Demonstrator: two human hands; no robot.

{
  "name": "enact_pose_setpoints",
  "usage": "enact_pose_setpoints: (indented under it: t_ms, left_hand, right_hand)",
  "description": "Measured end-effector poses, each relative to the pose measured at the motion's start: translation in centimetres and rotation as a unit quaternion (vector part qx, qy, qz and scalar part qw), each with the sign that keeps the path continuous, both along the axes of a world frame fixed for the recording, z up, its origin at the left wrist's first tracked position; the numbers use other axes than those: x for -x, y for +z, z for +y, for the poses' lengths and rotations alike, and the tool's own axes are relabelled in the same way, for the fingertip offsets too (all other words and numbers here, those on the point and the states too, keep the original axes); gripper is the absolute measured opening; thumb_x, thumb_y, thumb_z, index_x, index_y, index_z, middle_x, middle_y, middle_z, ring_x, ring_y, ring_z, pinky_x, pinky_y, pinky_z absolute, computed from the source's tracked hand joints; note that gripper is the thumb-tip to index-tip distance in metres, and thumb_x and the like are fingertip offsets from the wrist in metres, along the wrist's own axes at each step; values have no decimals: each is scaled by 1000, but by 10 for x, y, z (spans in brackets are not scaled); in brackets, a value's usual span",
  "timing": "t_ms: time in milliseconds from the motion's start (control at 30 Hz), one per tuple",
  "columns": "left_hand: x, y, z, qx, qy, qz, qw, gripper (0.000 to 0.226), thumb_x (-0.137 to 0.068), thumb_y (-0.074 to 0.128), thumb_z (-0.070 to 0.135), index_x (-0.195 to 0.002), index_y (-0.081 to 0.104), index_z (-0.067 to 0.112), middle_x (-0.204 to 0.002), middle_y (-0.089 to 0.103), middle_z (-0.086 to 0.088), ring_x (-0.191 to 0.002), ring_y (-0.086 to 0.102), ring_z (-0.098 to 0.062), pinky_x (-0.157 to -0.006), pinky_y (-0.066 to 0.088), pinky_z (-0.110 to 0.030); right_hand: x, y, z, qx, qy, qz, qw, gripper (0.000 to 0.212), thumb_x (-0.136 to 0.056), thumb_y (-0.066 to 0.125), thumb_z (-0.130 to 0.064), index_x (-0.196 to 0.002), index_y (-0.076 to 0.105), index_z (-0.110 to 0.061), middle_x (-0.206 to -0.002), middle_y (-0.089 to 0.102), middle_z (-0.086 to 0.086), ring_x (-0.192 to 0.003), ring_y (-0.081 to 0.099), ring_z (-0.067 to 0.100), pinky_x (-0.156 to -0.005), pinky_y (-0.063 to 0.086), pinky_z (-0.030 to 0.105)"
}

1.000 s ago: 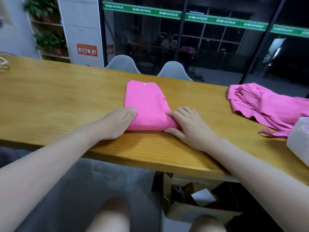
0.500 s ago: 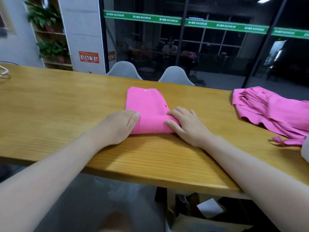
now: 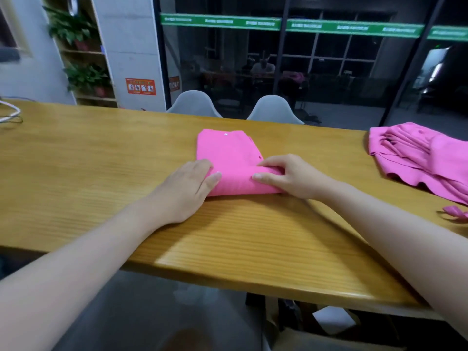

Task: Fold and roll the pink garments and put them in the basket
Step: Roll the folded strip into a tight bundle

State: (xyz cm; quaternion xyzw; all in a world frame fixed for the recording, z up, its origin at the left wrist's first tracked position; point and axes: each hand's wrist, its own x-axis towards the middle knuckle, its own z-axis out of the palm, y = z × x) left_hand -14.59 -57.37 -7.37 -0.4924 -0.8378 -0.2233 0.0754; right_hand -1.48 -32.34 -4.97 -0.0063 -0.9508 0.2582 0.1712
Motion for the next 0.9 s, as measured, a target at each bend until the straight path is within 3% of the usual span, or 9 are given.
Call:
enact_pose_setpoints:
  t_ms: [100, 167, 233, 400, 600, 700, 733, 800, 900]
  left_hand:
    - [18, -5, 7, -50, -10, -126, 991, 62, -96, 19, 71, -99, 51, 17, -100, 61, -7, -97, 55, -23, -94, 43, -47]
    - [27, -10, 10, -71, -9, -174, 982, 77, -95, 20, 73, -131, 57, 15, -138, 60, -7, -131, 51, -18, -117, 34, -43]
    - [27, -10, 11, -82, 3, -190, 978, 78, -98, 21, 68, -148, 49, 15, -154, 48, -2, -145, 39, -14, -124, 24, -38]
    - [22, -3, 20, -57, 46, -198, 977, 53, -111, 26, 40, -156, 37, 13, -162, 36, 1, -152, 27, -14, -125, 14, -29]
    - [-18, -2, -15, -64, 6, -208, 976, 52, -111, 28, 39, -151, 46, 12, -155, 45, 4, -147, 35, -10, -117, 18, -19]
    - [-55, 0, -37, -73, -8, -230, 970, 34, -109, 29, 35, -127, 55, 24, -124, 55, 23, -113, 45, 28, -97, 22, 4]
    - [-65, 0, -44, -79, -13, -224, 971, 31, -107, 29, 38, -117, 54, 24, -113, 57, 21, -100, 45, 32, -88, 23, 7]
    - [-78, -5, -57, -96, -19, -165, 981, 45, -105, 25, 46, -111, 59, 17, -112, 61, 4, -98, 52, 19, -88, 26, 6]
    - [-79, -10, -64, -57, -25, 16, 998, 66, -106, 17, 56, -134, 56, 11, -128, 60, -2, -118, 52, -12, -106, 33, -18]
  right_hand:
    - [-1, -15, 1, -53, 0, 57, 997, 59, -91, 60, -64, -135, 62, -24, -119, 62, -14, -109, 56, 5, -101, 44, 34]
    - [-5, -21, 7, -180, 0, 76, 981, 66, -92, 56, -66, -146, 48, -29, -134, 53, -10, -123, 49, 10, -105, 38, 34]
    - [-2, -21, 13, -246, -5, 81, 966, 67, -93, 54, -66, -147, 44, -28, -138, 52, -8, -128, 45, 13, -104, 33, 35]
    - [11, -25, 14, -200, -24, 14, 979, 72, -91, 37, -73, -142, 51, -22, -136, 61, -2, -125, 52, 19, -106, 36, 40]
    - [-42, -8, -22, -153, -1, -6, 988, 56, -96, 49, -61, -135, 54, -21, -125, 64, 0, -112, 55, 19, -99, 42, 38]
    - [-87, -4, -50, -189, 20, -6, 982, 55, -97, 45, -61, -131, 55, -19, -120, 64, -3, -106, 51, 11, -94, 41, 34]
    - [-100, -4, -57, -210, 26, -3, 977, 54, -98, 44, -61, -129, 56, -18, -117, 64, -3, -104, 50, 11, -91, 40, 31]
    - [-114, -3, -63, -221, 31, -10, 975, 51, -100, 42, -60, -123, 58, -17, -108, 65, -2, -97, 53, 15, -85, 41, 30]
    - [-109, 4, -64, -113, 47, -73, 990, 39, -102, 42, -56, -108, 57, -20, -93, 62, -2, -83, 56, 16, -78, 46, 39]
